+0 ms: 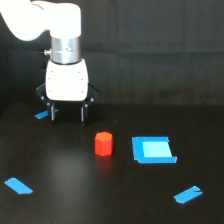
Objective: Pick up the red object from the table
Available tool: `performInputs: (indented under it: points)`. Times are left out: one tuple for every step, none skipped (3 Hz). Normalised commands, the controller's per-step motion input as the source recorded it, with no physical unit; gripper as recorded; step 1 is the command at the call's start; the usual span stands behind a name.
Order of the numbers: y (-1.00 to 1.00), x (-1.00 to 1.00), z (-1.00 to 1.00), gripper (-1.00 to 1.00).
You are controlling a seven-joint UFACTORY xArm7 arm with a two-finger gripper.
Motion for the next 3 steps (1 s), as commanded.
performInputs:
  points:
    - [-0.81,0.98,-0.31,1.0]
    - [-0.9,0.94,-0.26,0.99]
    - [-0.82,0.77,-0.3,0.94]
